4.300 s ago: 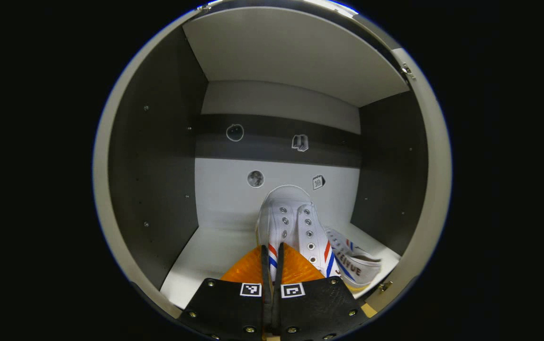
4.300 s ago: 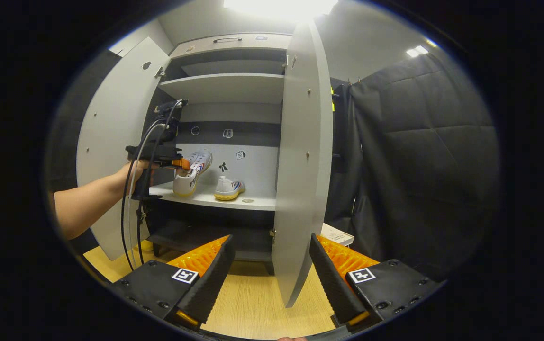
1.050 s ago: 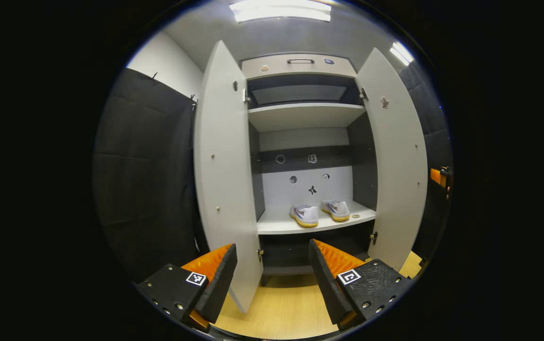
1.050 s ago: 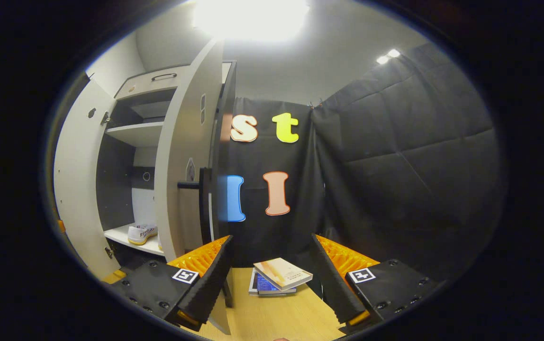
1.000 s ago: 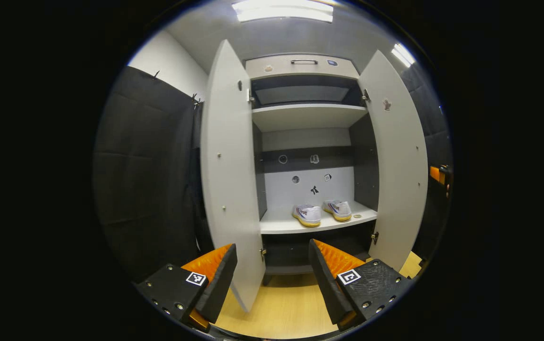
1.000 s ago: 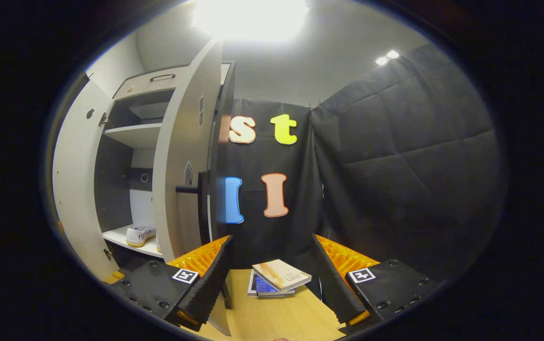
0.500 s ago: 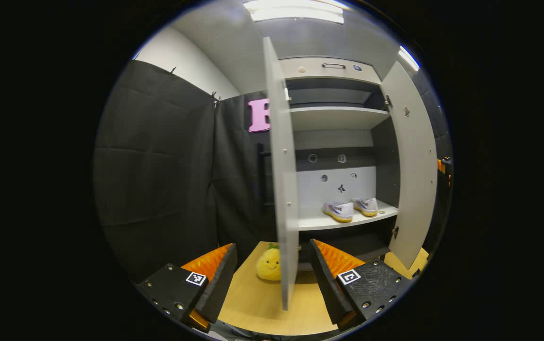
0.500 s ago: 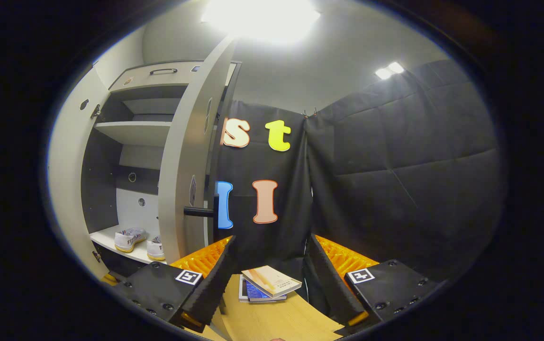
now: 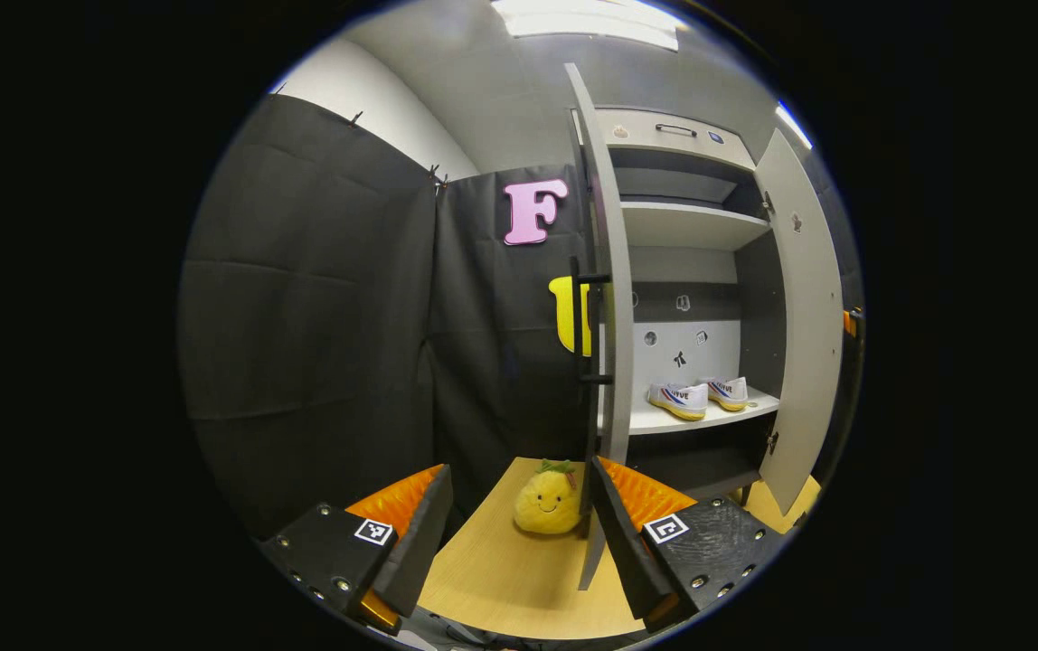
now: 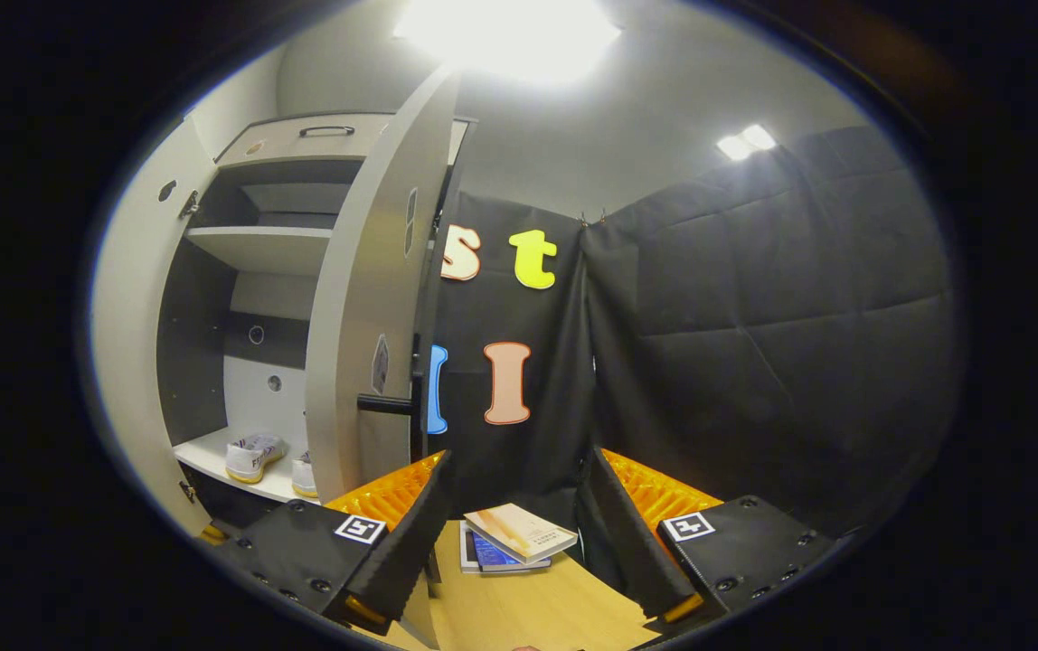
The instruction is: Grab one shoe with the right hand and put it into the shoe cabinet, grab the other shoe with the left hand and put it into the shoe cabinet; then close the right door with the right hand and the left door with the left hand.
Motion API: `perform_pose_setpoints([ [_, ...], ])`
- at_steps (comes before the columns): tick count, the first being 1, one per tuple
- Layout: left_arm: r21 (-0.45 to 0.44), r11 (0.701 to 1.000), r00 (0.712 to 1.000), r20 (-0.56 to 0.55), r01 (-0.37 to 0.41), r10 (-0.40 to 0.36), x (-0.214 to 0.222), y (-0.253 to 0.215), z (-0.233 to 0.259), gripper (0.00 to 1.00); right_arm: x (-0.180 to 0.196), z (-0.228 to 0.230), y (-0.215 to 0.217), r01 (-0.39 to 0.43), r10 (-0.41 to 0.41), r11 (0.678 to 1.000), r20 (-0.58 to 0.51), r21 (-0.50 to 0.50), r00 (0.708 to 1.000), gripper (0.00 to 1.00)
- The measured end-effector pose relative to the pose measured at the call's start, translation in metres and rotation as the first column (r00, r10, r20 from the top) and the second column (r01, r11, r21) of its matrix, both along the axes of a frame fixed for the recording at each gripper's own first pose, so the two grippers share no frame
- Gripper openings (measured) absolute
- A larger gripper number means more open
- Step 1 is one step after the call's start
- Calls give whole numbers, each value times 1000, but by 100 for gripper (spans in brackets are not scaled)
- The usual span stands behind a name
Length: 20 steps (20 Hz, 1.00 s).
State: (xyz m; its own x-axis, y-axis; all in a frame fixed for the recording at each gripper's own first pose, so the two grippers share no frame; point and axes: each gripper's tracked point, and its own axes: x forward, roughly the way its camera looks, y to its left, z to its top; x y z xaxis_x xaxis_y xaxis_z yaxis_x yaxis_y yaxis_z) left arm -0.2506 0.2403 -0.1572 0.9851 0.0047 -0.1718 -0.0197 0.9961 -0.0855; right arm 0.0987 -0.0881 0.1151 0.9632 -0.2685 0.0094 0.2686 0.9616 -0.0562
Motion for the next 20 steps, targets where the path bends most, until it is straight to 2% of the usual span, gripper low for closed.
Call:
perform_pose_setpoints([
  [9, -12, 1000, 1000, 1, 17, -17, 10, 15, -10, 81, 0, 1, 47, -52, 52, 999, 8, 5, 999, 95],
  [10, -13, 1000, 1000, 0, 18, -18, 11, 17, -11, 81, 0, 1, 53, -62, 62, 998, 9, 4, 998, 92],
  [13, -15, 1000, 1000, 0, 12, -12, 9, 26, -13, 81, 5, 1, 77, -106, 106, 994, 15, 9, 994, 92],
  [17, -6, 1000, 1000, -6, -8, 8, 6, 44, -17, 81, 24, 1, 117, -173, 173, 984, 21, 31, 985, 92],
  [18, -2, 1000, 1000, -9, -17, 17, 5, 51, -18, 81, 30, 1, 126, -186, 185, 982, 24, 31, 982, 95],
  [20, 3, 999, 999, -15, -37, 37, 1, 62, -21, 81, 42, 1, 145, -216, 216, 976, 26, 21, 976, 95],
])
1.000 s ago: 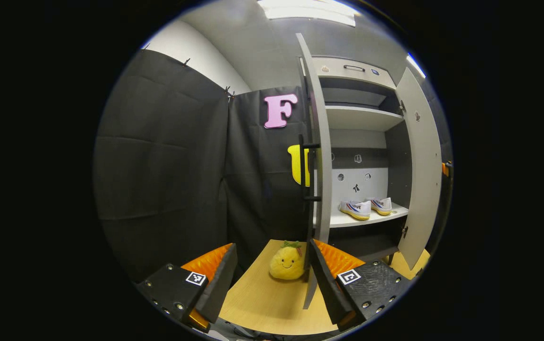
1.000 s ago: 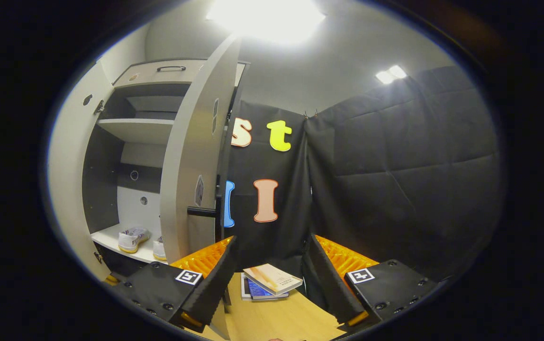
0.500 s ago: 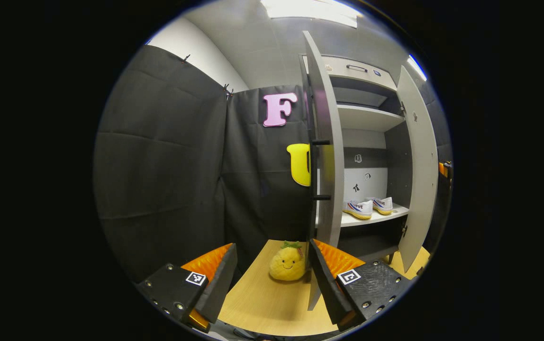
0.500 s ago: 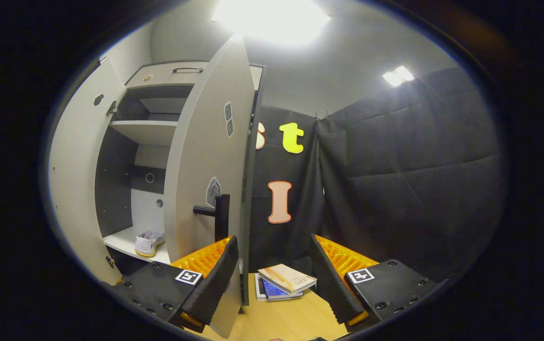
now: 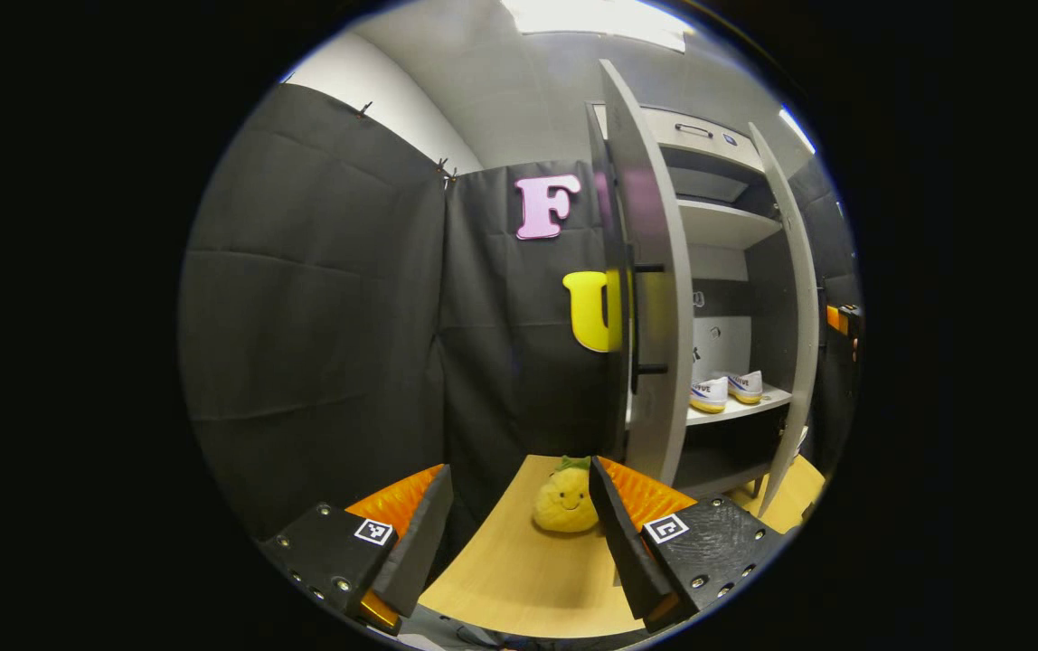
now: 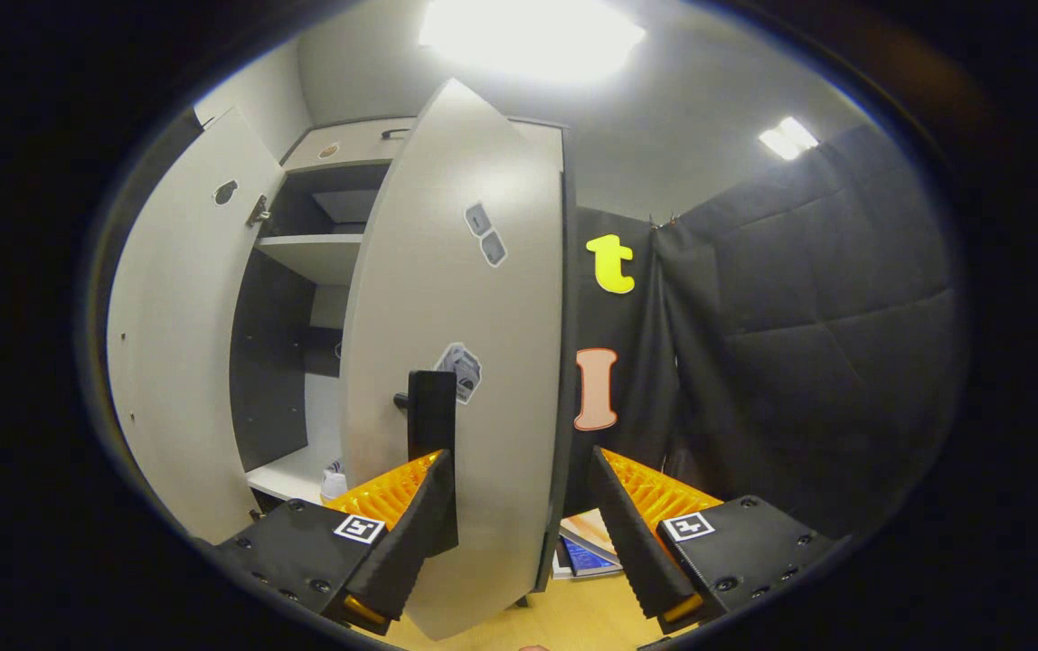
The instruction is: Grab one shoe with the right hand and put it into the shoe cabinet, grab the other shoe with the left hand and put it into the shoe cabinet; then close the right door with the right hand and the left door with the left hand.
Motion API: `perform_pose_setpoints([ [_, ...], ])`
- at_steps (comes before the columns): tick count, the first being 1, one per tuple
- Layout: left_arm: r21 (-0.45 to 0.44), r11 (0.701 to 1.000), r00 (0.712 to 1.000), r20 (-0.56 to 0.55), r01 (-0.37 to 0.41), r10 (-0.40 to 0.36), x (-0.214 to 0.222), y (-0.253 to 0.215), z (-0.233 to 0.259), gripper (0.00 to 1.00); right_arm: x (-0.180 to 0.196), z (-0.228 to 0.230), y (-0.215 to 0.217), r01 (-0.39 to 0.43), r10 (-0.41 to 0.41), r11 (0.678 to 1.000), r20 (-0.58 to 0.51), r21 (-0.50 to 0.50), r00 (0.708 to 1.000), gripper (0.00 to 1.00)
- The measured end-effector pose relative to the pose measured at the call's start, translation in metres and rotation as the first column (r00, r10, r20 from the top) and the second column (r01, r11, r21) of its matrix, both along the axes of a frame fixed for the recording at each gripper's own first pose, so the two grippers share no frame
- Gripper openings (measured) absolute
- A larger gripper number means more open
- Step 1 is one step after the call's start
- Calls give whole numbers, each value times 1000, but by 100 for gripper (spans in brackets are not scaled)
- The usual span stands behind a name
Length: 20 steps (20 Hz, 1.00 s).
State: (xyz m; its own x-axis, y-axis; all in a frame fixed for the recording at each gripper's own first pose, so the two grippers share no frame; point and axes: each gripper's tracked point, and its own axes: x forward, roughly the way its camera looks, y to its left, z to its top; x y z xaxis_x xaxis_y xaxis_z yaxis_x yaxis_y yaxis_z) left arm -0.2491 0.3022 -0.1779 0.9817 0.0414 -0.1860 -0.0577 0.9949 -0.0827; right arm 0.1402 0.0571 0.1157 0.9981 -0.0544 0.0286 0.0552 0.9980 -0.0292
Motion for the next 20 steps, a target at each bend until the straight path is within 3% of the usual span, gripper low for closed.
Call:
perform_pose_setpoints([
  [2, -1, 1000, 1000, -9, -19, 19, -3, 11, -3, 81, 11, 0, 15, -11, 12, 1000, 10, -14, 1000, 92],
  [10, -11, 1000, 1000, -8, -28, 28, 5, 24, -2, 81, 20, -3, 27, -23, 23, 1000, 16, -12, 1000, 95],
  [20, -30, 997, 994, 85, 73, -71, 82, -12, 39, 82, -33, -32, 24, -88, 86, 993, -28, -77, 996, 98],
])
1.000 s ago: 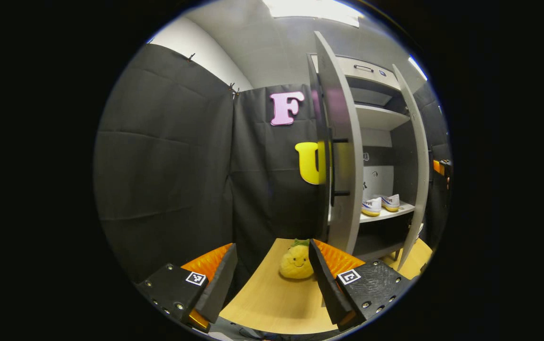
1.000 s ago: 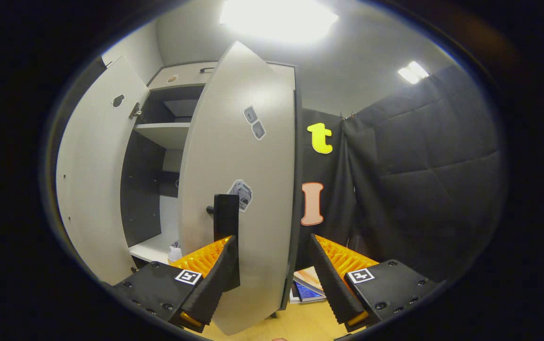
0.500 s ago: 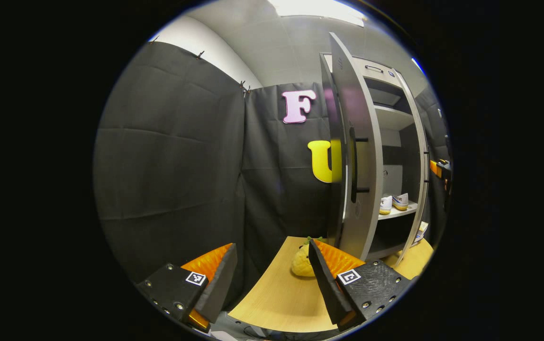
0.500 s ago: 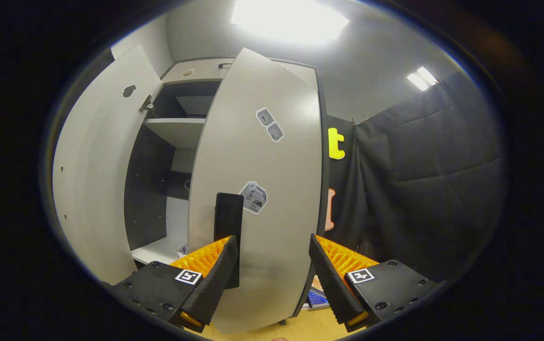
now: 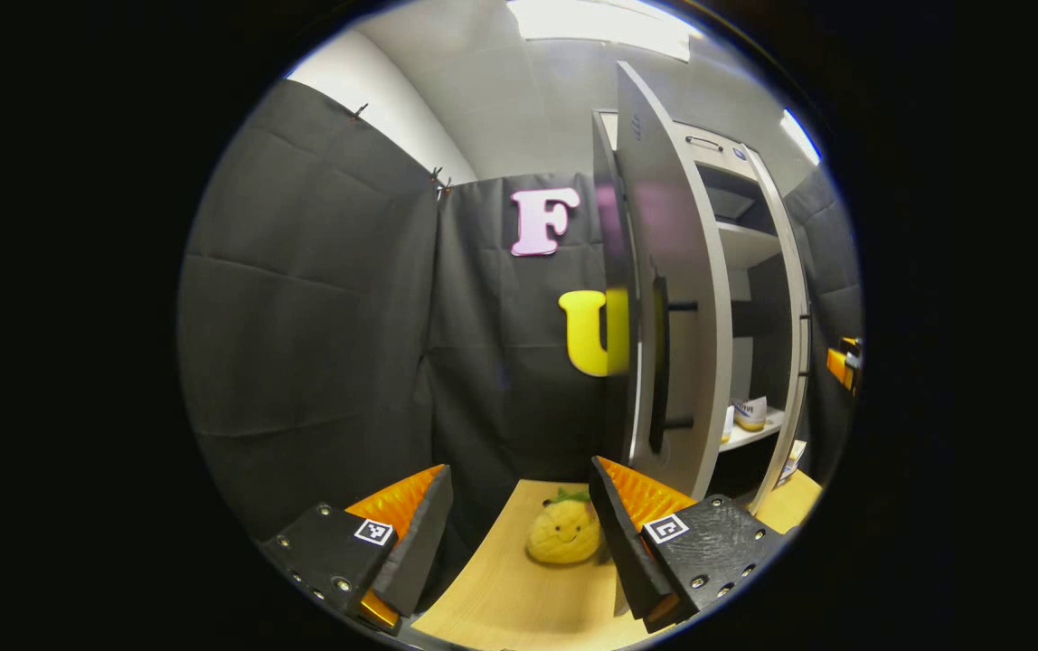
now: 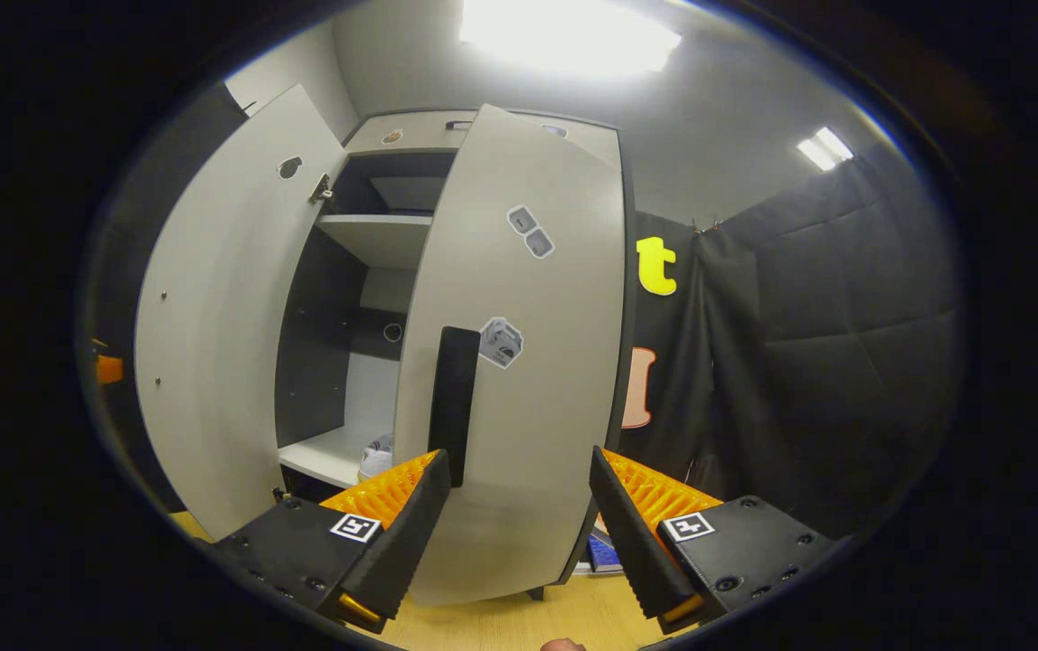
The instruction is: Grab one shoe with the right hand and put it into the shoe cabinet, grab the other shoe with the left hand and put it into the shoe cabinet; then close the right door with the right hand and the left door with the left hand.
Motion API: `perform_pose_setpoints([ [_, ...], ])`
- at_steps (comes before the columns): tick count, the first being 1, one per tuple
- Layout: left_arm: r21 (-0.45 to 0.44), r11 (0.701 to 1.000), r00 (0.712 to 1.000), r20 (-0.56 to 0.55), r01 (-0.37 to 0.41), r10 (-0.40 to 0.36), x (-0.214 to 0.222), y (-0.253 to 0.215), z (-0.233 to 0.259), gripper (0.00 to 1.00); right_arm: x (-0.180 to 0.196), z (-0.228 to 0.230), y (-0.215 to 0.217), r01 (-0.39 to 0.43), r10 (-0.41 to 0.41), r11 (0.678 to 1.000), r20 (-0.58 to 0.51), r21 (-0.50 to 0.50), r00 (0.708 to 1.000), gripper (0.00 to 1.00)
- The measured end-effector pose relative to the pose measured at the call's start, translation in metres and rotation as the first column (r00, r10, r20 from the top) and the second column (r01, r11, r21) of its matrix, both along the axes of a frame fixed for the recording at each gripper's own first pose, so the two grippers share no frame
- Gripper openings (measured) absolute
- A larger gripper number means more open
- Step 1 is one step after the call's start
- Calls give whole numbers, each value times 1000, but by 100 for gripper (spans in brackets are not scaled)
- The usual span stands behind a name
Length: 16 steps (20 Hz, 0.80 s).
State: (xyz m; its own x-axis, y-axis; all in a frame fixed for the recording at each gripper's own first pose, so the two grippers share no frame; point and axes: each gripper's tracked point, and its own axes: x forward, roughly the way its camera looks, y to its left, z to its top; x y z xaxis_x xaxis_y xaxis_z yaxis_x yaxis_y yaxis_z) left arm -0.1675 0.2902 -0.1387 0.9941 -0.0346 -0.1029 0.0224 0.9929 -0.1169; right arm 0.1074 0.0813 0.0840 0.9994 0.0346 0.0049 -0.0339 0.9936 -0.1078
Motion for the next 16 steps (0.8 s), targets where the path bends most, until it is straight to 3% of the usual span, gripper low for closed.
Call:
perform_pose_setpoints([
  [6, -66, 997, 999, 10, 34, -34, 25, -28, 6, 81, -23, -17, -37, 47, -47, 999, -44, -6, 998, 98],
  [16, -26, 999, 999, 23, 30, -30, 19, -67, 18, 78, -36, -40, -88, 55, -53, 998, -87, 18, 995, 97],
])
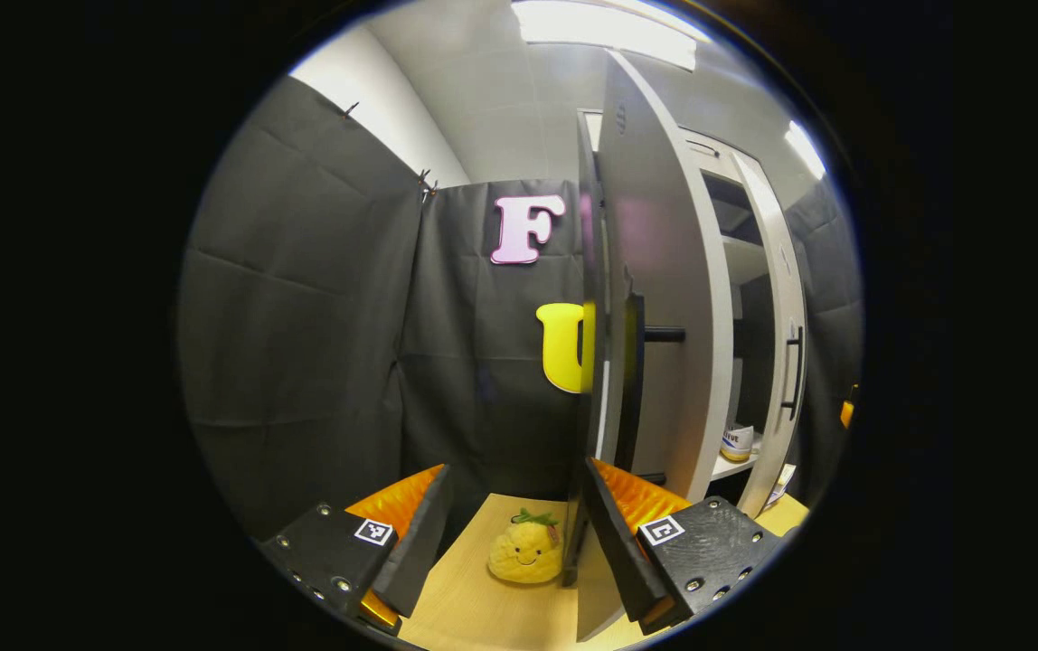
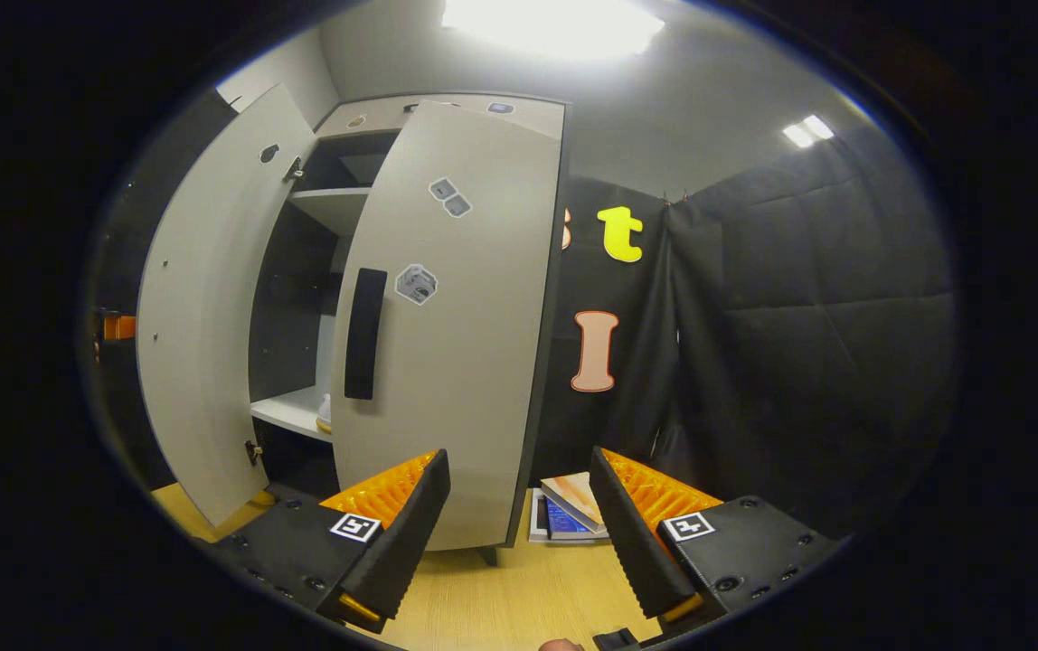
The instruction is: Grab one shoe with the right hand and put it into the shoe cabinet, grab the other shoe with the left hand and put it into the shoe cabinet; then close the right door with the right hand and the left door with the left hand.
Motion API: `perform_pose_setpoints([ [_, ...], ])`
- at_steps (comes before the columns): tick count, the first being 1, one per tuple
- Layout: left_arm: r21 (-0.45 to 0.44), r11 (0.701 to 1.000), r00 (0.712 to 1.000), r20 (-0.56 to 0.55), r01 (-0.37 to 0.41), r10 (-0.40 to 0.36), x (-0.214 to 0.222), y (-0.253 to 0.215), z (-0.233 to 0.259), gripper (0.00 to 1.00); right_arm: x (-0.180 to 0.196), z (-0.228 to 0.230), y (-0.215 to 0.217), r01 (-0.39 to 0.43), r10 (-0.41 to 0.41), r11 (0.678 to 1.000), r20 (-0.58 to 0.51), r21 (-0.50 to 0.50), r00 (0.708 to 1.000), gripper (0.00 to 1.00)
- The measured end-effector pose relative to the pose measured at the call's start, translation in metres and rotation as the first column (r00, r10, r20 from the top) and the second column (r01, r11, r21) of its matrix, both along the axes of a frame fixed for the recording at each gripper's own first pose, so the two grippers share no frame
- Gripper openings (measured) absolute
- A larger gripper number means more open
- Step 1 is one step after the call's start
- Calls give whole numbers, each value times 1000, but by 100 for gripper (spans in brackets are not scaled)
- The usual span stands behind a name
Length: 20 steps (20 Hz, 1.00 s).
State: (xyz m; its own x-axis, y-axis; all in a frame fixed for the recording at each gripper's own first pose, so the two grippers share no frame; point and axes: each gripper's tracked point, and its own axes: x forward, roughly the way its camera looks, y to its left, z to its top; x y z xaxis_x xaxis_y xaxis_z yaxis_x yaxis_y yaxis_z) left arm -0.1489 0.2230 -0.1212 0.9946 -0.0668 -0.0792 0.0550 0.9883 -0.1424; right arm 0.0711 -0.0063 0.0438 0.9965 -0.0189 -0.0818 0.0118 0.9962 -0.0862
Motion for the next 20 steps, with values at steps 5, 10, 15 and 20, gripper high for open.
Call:
perform_pose_setpoints([
  [5, 10, 1000, 1000, 14, 24, -24, -7, -39, 6, 78, 7, -7, -11, -23, 23, 1000, -12, 10, 1000, 98],
  [10, -1, 999, 999, 16, 52, -52, -10, -72, 10, 78, 5, -15, -26, -33, 33, 999, -31, 6, 999, 98],
  [15, -16, 995, 995, 21, 99, -99, -5, -118, 12, 78, 1, -17, -47, -22, 22, 1000, -34, -9, 999, 98],
  [20, 0, 987, 985, 56, 162, -162, 10, -167, 26, 79, -4, -19, -69, 6, -6, 1000, -36, -2, 999, 98],
])
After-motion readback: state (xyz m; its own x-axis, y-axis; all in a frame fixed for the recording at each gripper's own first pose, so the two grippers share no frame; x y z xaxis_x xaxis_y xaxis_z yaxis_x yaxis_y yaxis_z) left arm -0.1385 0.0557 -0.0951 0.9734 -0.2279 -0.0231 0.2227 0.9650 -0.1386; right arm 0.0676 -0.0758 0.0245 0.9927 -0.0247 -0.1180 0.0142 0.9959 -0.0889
